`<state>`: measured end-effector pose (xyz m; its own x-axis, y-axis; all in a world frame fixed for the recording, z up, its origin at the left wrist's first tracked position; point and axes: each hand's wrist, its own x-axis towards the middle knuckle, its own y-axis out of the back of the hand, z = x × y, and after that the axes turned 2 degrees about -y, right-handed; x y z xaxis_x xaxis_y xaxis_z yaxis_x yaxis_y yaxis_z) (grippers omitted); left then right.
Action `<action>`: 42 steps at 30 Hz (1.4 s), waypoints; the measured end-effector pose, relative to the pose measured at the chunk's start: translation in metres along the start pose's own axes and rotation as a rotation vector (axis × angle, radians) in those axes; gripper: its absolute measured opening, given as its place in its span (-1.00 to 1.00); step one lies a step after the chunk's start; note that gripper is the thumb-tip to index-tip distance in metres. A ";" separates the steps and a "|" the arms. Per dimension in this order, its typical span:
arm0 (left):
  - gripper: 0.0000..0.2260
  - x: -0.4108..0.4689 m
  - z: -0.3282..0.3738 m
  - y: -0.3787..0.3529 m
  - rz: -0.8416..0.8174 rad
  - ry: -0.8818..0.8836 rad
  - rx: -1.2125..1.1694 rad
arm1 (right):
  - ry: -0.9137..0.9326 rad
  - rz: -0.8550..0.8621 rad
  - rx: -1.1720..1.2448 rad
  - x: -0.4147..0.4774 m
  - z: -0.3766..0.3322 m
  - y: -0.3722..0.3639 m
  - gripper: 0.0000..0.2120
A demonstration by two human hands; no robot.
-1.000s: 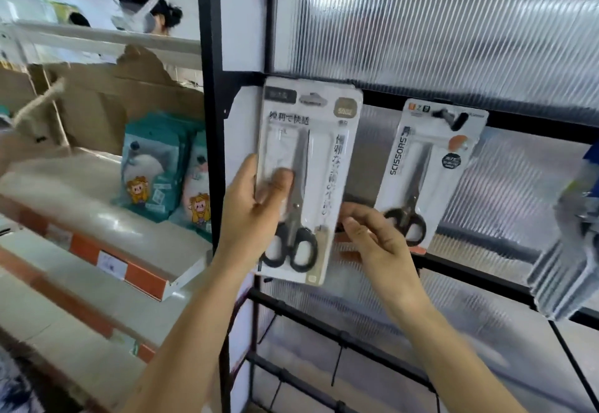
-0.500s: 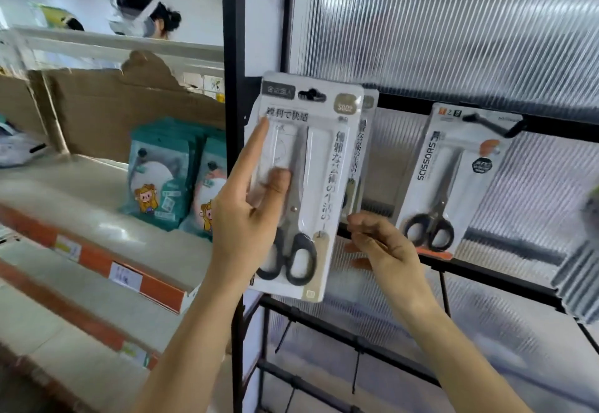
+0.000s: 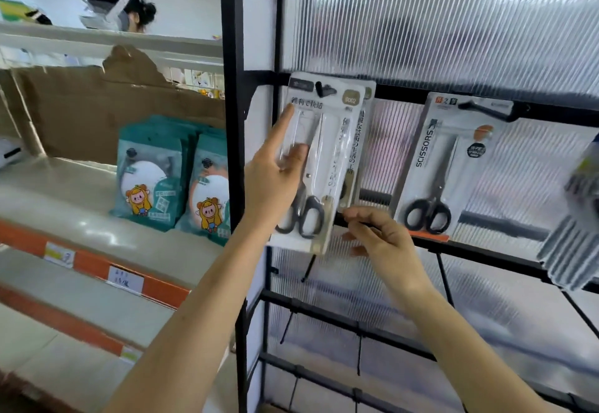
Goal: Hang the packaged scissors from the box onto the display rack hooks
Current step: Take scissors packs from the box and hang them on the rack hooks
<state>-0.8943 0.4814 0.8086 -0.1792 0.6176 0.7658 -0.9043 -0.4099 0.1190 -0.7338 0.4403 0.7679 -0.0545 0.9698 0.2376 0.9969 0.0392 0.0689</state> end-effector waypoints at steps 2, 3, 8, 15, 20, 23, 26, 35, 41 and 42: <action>-0.54 0.015 -0.013 -0.015 -0.013 0.016 0.125 | 0.012 0.049 -0.088 0.006 0.002 0.008 -0.77; -0.54 0.022 -0.018 -0.022 -0.023 0.045 0.164 | 0.014 0.076 -0.140 0.009 0.002 0.013 -0.77; -0.45 0.027 -0.033 -0.050 -0.084 0.130 0.428 | -0.014 0.234 -0.394 0.011 0.005 0.056 -0.82; -0.77 -0.049 0.051 -0.110 -0.495 -0.379 -0.013 | 0.054 0.435 -0.737 -0.037 -0.008 0.135 -0.80; -0.79 -0.113 0.126 -0.176 -0.956 -0.574 -0.147 | -0.082 0.600 -0.943 -0.118 -0.010 0.216 -0.80; -0.81 -0.160 0.169 -0.219 -1.150 -0.592 -0.283 | -0.219 0.791 -0.919 -0.186 -0.005 0.264 -0.80; -0.80 -0.224 0.207 -0.270 -1.389 -0.592 -0.326 | -0.376 0.990 -0.917 -0.261 0.012 0.312 -0.78; -0.63 -0.415 0.263 -0.406 -1.980 -0.515 -0.160 | -1.187 1.030 -0.732 -0.480 0.112 0.414 -0.56; -0.67 -0.508 0.275 -0.474 -2.141 -0.431 0.058 | -1.398 1.025 -0.587 -0.542 0.134 0.446 -0.62; -0.68 -0.523 0.274 -0.484 -2.161 -0.478 0.088 | -1.412 1.033 -0.563 -0.551 0.142 0.452 -0.62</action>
<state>-0.2565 0.1725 0.5239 0.8678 -0.1180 -0.4827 0.4812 0.4415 0.7573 -0.2446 -0.0427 0.5305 0.8750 0.0181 -0.4838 0.4456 -0.4212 0.7900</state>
